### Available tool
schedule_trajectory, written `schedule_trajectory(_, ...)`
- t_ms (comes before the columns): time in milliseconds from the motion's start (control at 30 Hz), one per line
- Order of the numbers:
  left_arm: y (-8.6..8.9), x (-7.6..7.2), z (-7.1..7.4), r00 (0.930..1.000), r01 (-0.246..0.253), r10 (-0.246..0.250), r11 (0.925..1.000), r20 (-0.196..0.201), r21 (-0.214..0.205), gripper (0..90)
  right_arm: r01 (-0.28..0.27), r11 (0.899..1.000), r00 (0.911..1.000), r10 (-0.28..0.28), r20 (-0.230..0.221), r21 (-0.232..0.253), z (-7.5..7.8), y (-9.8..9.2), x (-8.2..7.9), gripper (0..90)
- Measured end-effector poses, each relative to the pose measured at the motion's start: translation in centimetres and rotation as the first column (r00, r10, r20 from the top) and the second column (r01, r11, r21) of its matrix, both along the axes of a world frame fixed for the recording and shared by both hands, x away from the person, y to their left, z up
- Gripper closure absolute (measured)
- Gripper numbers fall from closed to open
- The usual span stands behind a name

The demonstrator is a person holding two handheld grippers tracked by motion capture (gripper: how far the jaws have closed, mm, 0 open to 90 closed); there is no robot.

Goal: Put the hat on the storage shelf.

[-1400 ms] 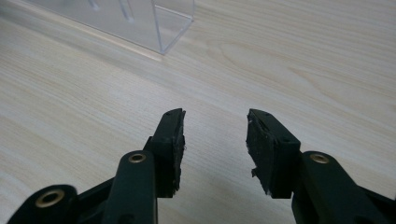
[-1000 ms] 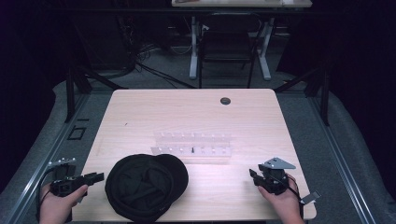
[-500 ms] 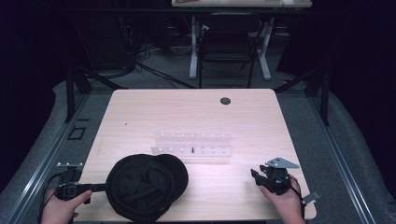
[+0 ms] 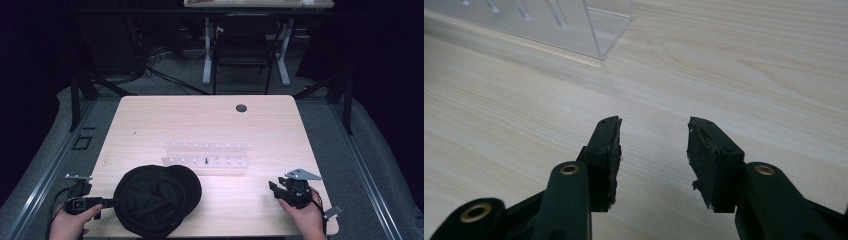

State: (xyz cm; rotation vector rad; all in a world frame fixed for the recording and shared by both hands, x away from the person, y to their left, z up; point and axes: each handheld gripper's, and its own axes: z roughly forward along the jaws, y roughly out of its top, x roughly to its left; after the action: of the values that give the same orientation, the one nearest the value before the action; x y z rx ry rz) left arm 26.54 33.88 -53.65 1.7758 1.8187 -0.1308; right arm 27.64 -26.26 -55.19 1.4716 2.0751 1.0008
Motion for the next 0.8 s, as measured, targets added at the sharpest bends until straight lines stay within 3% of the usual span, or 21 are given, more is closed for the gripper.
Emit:
schedule_trajectory(367, 0.4, -0.1, -1.3, 0.9987, -0.041, 0.039, 0.9979, -0.034, -0.050, 60.1, -0.004, 1.000, 1.0000, 0.004, -0.005, 0.007, 0.0, 0.0, 0.0, 56.0)
schedule_trajectory(800, 0.2, 0.1, -2.0, 0.9983, -0.039, 0.036, 0.9962, -0.046, -0.078, 68.8, -0.008, 1.000, 0.9999, 0.008, -0.007, 0.020, -0.2, 0.1, 0.1, 55.4)
